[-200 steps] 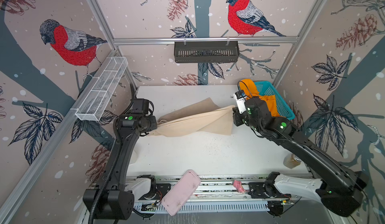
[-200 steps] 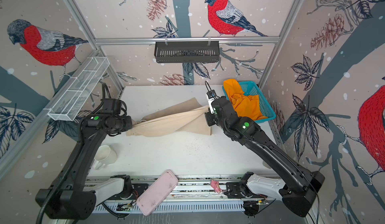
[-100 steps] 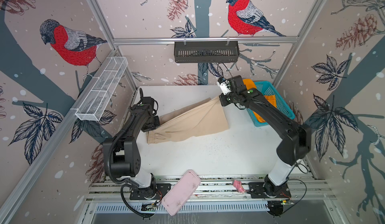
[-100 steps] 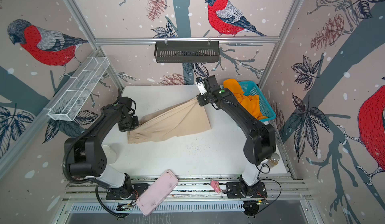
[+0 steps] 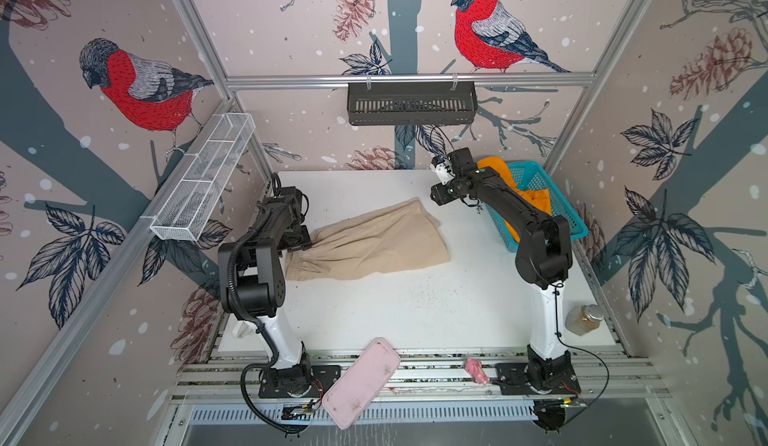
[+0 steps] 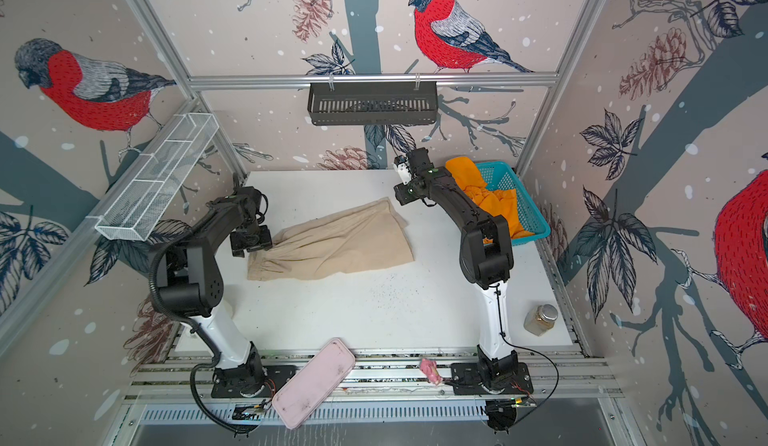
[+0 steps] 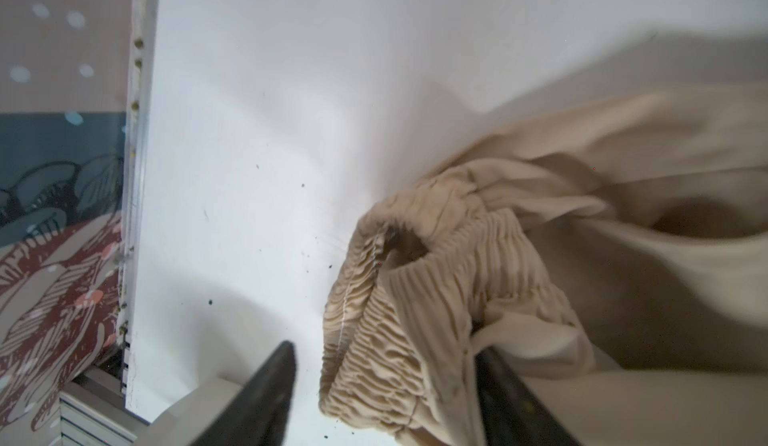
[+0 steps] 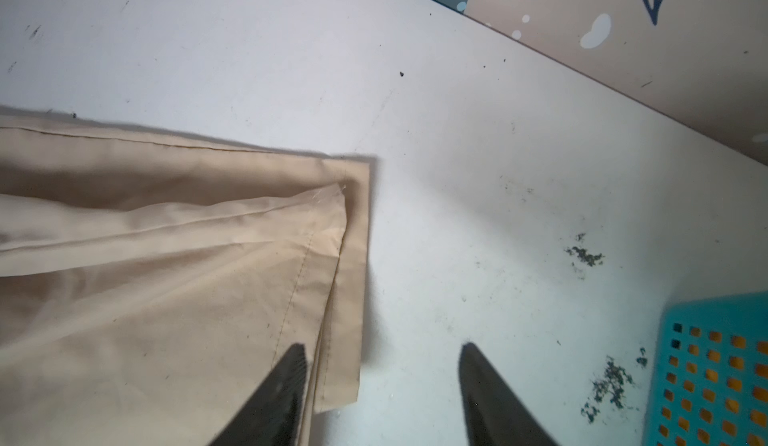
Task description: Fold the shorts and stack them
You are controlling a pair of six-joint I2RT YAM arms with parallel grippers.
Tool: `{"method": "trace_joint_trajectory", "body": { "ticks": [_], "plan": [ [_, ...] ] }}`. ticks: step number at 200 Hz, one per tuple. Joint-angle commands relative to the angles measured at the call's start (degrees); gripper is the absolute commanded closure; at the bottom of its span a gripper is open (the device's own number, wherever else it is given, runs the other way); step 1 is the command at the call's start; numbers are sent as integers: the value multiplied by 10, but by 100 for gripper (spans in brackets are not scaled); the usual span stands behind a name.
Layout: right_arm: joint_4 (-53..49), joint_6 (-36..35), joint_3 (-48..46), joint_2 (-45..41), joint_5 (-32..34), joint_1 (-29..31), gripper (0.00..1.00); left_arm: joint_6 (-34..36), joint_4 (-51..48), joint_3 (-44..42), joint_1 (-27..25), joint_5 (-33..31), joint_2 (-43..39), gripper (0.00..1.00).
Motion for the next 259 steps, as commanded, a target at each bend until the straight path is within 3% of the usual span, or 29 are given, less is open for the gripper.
{"method": "trace_joint_trajectory", "body": {
  "ticks": [1,43,76,122,152,165,189,197,218,245,250,255,259],
  "plan": [
    [57,22,-16,-9,-32,-4,25,-7,-3,46,1,-1,0,1],
    [112,56,-192,-73,-48,-28,14,-12,34,88,4,69,-58,1],
    [178,89,-331,-110,-83,-29,11,-21,86,32,17,66,-122,1],
    [228,118,-414,-129,-109,-28,13,-25,134,-42,32,98,-169,1],
    [273,154,-459,-130,-169,-28,39,-23,159,-64,33,115,-181,1],
    [288,165,-480,-138,-174,-29,53,-22,164,-70,33,117,-181,1],
    [293,177,-512,-162,-176,-44,92,-18,180,-83,32,132,-182,1],
    [292,182,-524,-175,-172,-50,98,-15,189,-88,32,149,-182,1],
    [265,206,-562,-213,-137,-63,99,9,212,-98,31,206,-177,1],
    [246,234,-629,-279,-101,-70,98,3,234,-115,31,209,-171,1],
    [247,238,-636,-291,-98,-70,89,0,231,-114,31,204,-167,1],
    [251,238,-639,-300,-100,-70,68,-3,226,-113,32,198,-163,1],
    [255,236,-640,-306,-106,-69,58,-6,223,-111,32,191,-159,1]
  ]
}}
